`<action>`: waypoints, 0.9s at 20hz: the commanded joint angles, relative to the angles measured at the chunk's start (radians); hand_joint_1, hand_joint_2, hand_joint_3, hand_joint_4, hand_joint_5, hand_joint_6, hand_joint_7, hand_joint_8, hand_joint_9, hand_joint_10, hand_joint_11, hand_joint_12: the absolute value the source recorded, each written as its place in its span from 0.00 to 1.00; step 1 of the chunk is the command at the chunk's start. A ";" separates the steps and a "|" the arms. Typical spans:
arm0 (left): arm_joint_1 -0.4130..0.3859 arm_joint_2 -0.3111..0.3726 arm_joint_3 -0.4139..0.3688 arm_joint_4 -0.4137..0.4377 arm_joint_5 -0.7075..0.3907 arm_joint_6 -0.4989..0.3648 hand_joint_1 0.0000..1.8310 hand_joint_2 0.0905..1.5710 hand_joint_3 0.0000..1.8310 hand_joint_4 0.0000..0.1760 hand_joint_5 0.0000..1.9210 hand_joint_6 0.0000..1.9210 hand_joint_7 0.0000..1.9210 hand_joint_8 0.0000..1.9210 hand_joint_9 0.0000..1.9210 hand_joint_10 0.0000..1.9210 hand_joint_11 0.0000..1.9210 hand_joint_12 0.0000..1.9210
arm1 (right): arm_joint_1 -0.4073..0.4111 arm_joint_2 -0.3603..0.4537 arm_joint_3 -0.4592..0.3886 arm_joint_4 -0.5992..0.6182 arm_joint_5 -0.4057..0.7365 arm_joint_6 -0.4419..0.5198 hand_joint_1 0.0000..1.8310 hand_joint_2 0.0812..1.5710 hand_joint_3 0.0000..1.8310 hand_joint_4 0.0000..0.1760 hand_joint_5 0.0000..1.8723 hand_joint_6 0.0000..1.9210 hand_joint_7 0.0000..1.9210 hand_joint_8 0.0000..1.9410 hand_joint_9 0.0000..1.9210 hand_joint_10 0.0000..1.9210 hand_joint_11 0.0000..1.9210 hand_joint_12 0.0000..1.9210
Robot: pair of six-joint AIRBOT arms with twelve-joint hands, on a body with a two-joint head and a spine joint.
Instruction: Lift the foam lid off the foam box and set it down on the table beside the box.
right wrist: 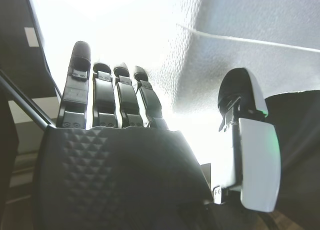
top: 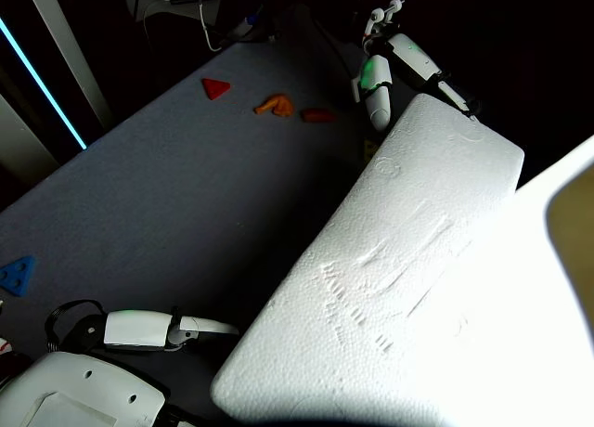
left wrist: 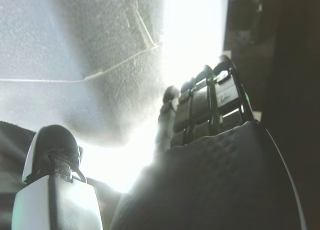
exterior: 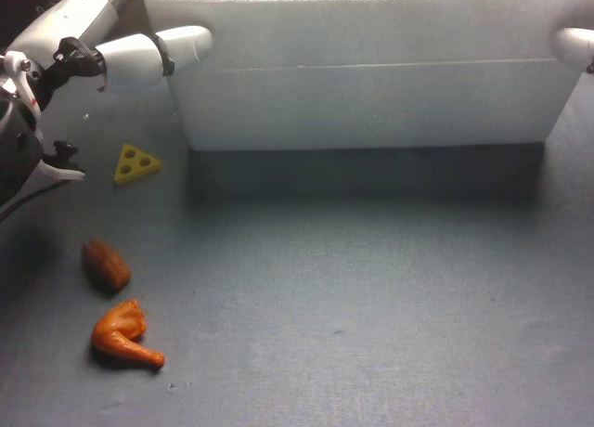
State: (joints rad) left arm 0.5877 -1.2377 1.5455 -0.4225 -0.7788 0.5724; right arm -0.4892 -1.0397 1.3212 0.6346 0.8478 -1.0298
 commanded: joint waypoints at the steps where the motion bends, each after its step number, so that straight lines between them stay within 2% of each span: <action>1: -0.009 0.001 0.009 0.007 -0.127 -0.011 0.08 0.67 0.01 0.18 0.02 0.01 0.00 0.00 0.00 0.00 0.02 0.01 | 0.009 0.012 0.008 -0.023 0.128 0.009 0.14 0.77 0.00 0.00 0.09 0.02 0.01 0.00 0.00 0.00 0.00 0.33; 2: -0.009 0.001 0.009 0.007 -0.128 -0.013 0.07 0.68 0.01 0.21 0.03 0.01 0.00 0.00 0.00 0.00 0.00 0.01 | 0.009 0.012 0.008 -0.024 0.130 0.014 0.19 0.78 0.00 0.00 0.12 0.03 0.04 0.01 0.02 0.01 0.00 0.40; 4: -0.005 0.001 0.009 0.011 -0.137 -0.024 0.08 0.69 0.01 0.18 0.04 0.01 0.00 0.00 0.00 0.00 0.01 0.01 | 0.009 0.012 0.008 -0.030 0.134 0.026 0.21 0.79 0.00 0.00 0.15 0.06 0.07 0.00 0.05 0.02 0.00 0.53; 5: -0.004 0.001 0.008 0.013 -0.142 -0.027 0.09 0.70 0.01 0.14 0.04 0.01 0.00 0.00 0.00 0.00 0.00 0.00 | 0.009 0.012 0.007 -0.036 0.138 0.032 0.21 0.79 0.00 0.00 0.10 0.04 0.05 0.01 0.04 0.02 0.00 0.47; 6: -0.003 0.002 0.008 0.014 -0.146 -0.029 0.08 0.69 0.00 0.15 0.04 0.01 0.00 0.00 0.00 0.00 0.00 0.00 | 0.009 0.013 0.005 -0.041 0.142 0.035 0.21 0.80 0.00 0.00 0.11 0.04 0.05 0.01 0.04 0.02 0.00 0.46; 7: -0.003 0.003 0.006 0.016 -0.149 -0.029 0.09 0.68 0.00 0.22 0.04 0.01 0.00 0.00 0.00 0.00 0.00 0.00 | 0.009 0.013 0.003 -0.043 0.144 0.035 0.21 0.79 0.00 0.00 0.11 0.05 0.06 0.01 0.06 0.03 0.00 0.48; 8: -0.003 0.002 0.006 0.018 -0.150 -0.030 0.09 0.68 0.00 0.25 0.05 0.01 0.00 0.00 0.00 0.00 0.00 0.00 | 0.009 0.013 0.003 -0.043 0.144 0.035 0.20 0.79 0.00 0.00 0.11 0.05 0.07 0.01 0.06 0.03 0.00 0.51; 9: -0.003 0.002 0.006 0.019 -0.150 -0.031 0.10 0.69 0.00 0.20 0.05 0.01 0.00 0.00 0.00 0.00 0.01 0.00 | 0.009 0.013 0.003 -0.043 0.144 0.036 0.21 0.79 0.00 0.00 0.12 0.05 0.08 0.01 0.07 0.04 0.00 0.53; 10: -0.003 0.002 0.006 0.020 -0.152 -0.033 0.11 0.69 0.00 0.20 0.05 0.00 0.00 0.00 0.00 0.00 0.00 0.00 | 0.009 0.013 0.003 -0.046 0.144 0.037 0.22 0.78 0.00 0.00 0.13 0.06 0.10 0.01 0.08 0.05 0.00 0.59; 12: 0.000 0.003 0.003 0.023 -0.158 -0.035 0.12 0.68 0.00 0.22 0.05 0.00 0.00 0.00 0.00 0.00 0.00 0.00 | 0.009 0.013 0.000 -0.054 0.150 0.043 0.22 0.78 0.00 0.00 0.12 0.06 0.06 0.00 0.04 0.04 0.00 0.54; 15: 0.000 0.004 0.001 0.026 -0.163 -0.039 0.12 0.70 0.00 0.25 0.04 0.00 0.00 0.00 0.00 0.00 0.00 0.00 | 0.009 0.013 -0.004 -0.060 0.157 0.046 0.24 0.78 0.00 0.00 0.11 0.05 0.08 0.01 0.06 0.05 0.00 0.52; 16: 0.003 0.004 0.000 0.029 -0.170 -0.044 0.13 0.70 0.00 0.26 0.05 0.00 0.00 0.00 0.00 0.00 0.00 0.00 | 0.009 0.013 -0.006 -0.064 0.162 0.052 0.25 0.78 0.00 0.00 0.11 0.09 0.10 0.00 0.06 0.09 0.00 0.59; 17: 0.004 0.006 -0.004 0.033 -0.179 -0.048 0.13 0.70 0.00 0.24 0.05 0.00 0.00 0.00 0.00 0.00 0.00 0.00 | 0.009 0.013 -0.012 -0.074 0.175 0.059 0.25 0.78 0.00 0.00 0.08 0.23 0.11 0.00 0.03 0.19 0.00 0.63; 18: 0.004 0.010 -0.010 0.036 -0.187 -0.049 0.13 0.70 0.00 0.25 0.05 0.00 0.00 0.00 0.00 0.00 0.00 0.00 | 0.009 0.013 -0.019 -0.081 0.184 0.061 0.25 0.79 0.00 0.00 0.04 0.26 0.11 0.00 0.01 0.24 0.00 0.63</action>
State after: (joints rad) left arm 0.5957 -1.2373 1.5360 -0.4129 -0.8242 0.5331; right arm -0.4896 -1.0382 1.3041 0.6163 0.9005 -0.9817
